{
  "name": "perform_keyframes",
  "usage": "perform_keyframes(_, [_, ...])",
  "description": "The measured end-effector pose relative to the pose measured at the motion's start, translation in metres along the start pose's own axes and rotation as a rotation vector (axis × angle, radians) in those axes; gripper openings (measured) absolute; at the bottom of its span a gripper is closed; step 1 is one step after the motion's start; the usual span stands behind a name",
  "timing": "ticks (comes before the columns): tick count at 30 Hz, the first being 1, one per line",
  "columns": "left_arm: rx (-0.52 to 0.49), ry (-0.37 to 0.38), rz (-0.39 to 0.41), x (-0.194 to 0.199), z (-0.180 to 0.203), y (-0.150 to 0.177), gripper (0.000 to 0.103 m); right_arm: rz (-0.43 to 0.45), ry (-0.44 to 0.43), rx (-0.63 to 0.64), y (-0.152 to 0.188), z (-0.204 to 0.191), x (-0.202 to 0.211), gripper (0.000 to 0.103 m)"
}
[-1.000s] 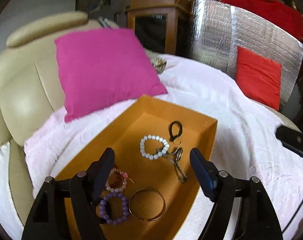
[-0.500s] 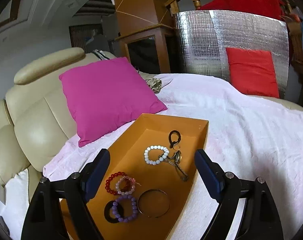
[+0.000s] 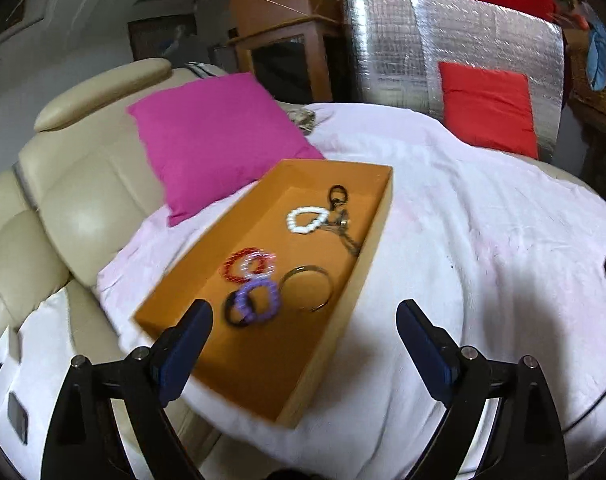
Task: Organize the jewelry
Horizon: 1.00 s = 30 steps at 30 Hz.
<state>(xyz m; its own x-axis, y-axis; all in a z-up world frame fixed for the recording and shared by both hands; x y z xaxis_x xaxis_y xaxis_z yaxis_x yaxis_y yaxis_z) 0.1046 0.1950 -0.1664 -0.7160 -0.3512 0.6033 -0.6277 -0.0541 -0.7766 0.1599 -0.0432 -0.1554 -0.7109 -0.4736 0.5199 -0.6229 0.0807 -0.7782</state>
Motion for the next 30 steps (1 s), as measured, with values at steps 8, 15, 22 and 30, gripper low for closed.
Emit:
perform_keyframes(8, [0.063, -0.123, 0.117, 0.092, -0.062, -0.017, 0.093, 0.092, -0.113, 0.177, 0.001, -0.097, 0.057, 0.065])
perform_keyframes(15, [0.053, -0.205, 0.233, 0.171, -0.091, -0.030, 0.097, 0.189, -0.172, 0.261, -0.004, -0.155, 0.121, 0.073])
perform_keyframes(22, [0.070, -0.251, 0.311, 0.235, -0.110, -0.037, 0.101, 0.244, -0.138, 0.258, -0.011, -0.177, 0.176, 0.080])
perform_keyframes(30, [0.119, -0.295, 0.336, 0.270, -0.139, -0.031, 0.103, 0.254, -0.111, 0.306, -0.001, -0.203, 0.212, 0.084])
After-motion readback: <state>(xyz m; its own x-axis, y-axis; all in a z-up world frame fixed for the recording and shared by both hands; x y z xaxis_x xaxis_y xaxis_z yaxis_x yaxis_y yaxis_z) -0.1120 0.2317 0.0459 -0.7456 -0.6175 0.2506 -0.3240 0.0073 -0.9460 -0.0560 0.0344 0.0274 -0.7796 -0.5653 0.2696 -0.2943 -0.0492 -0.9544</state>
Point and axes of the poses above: each gripper's, at about its wrist camera, not at the fingertips, and x roughly against the way its jaws point, z to its right, y to its underside, the point moved 9 cm from there along -x, roughly the way its jaws point, and after that the axes turned 3 degrees about -x, right-handed, at the moved point
